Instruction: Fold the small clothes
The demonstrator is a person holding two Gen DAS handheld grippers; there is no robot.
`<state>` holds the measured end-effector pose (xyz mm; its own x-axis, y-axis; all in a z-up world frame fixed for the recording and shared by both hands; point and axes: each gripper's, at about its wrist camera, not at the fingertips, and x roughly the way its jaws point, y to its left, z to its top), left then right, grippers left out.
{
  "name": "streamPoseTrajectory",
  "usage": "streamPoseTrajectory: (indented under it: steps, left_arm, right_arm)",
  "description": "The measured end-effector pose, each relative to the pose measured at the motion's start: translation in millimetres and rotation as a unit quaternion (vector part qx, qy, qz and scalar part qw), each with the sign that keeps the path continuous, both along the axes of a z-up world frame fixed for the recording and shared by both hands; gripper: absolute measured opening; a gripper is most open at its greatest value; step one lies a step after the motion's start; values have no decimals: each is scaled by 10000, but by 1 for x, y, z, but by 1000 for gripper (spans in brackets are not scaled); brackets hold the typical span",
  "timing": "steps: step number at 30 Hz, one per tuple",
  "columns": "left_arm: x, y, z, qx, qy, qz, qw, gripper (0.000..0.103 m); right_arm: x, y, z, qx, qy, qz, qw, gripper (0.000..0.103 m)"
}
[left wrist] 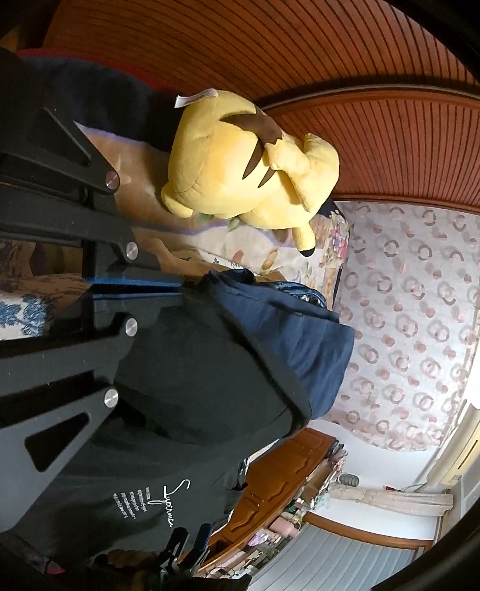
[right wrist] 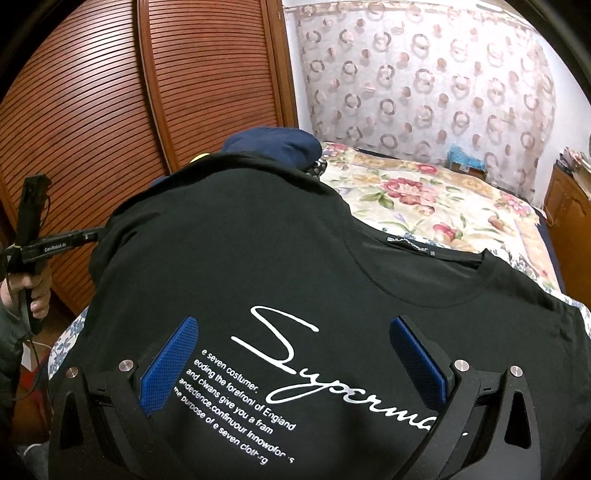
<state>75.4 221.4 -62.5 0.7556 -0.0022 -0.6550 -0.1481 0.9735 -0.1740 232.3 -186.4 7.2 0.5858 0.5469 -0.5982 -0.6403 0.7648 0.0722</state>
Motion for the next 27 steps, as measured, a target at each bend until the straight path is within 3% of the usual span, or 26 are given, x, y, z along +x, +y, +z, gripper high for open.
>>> streamPoseTrajectory:
  steps: [5,11,19,24,27]
  left_arm:
    - [-12,-12,23,90,-214,-112,9997,3]
    - [-5,-44,72,172,-641,-616,9959,3]
    - [68,-122,119,259,-687,-1738,9820,3]
    - [106,-160,127,287,-453,-2076,9767,3]
    - [116,-169,126,457,-432,-2124,9751,22]
  right_arm:
    - [-3,-5,1,119,-37,-64,9999,103]
    - [-12,-8,3,214,-164,-201,9994,103]
    - [-26,-19,4,306,-316,-512,9977,103]
    - [-32,-25,7,366,-380,-714,9961,103]
    - [-35,-26,5,389,-375,-798,9953,103]
